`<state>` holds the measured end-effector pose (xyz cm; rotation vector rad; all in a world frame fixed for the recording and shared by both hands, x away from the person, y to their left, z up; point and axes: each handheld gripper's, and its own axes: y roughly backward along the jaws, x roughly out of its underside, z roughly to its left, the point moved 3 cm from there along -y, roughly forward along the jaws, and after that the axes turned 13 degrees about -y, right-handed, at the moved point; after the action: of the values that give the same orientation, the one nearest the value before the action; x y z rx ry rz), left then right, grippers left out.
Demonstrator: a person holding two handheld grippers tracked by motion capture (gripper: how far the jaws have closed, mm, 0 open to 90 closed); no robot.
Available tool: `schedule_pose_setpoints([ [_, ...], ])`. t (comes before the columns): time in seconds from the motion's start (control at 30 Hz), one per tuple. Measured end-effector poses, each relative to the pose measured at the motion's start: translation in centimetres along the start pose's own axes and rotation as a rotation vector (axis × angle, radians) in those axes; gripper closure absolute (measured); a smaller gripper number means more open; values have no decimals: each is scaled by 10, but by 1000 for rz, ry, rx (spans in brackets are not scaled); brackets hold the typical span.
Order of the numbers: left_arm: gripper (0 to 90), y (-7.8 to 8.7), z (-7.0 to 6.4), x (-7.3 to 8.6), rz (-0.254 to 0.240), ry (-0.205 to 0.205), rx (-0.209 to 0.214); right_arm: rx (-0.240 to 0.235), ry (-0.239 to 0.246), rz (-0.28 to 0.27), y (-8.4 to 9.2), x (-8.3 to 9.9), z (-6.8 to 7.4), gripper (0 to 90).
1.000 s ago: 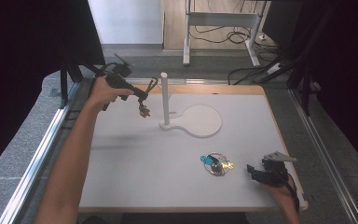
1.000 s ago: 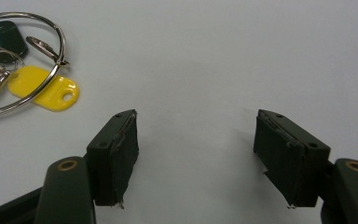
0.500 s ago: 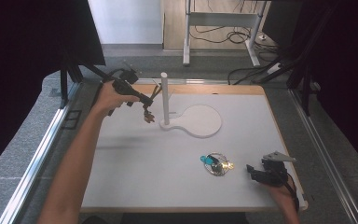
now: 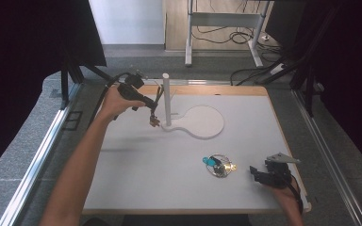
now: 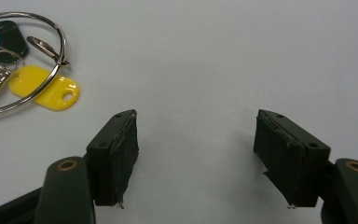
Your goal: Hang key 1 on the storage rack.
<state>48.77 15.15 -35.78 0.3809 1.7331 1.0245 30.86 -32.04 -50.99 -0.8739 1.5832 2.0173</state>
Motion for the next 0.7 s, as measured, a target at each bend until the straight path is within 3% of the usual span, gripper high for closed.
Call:
schedule_pose_setpoints([
  [0.13, 561, 7, -10, 5, -21, -18, -40, -5, -1, -6, 1, 0, 0, 307],
  [0.4, 502, 20, -31, 25, -69, -33, -39, -21, 7, -23, 4, -2, 3, 304],
  [0.7, 485, 22, -65, 50, -66, -93, -37, -38, 13, -41, 10, -4, 3, 306],
])
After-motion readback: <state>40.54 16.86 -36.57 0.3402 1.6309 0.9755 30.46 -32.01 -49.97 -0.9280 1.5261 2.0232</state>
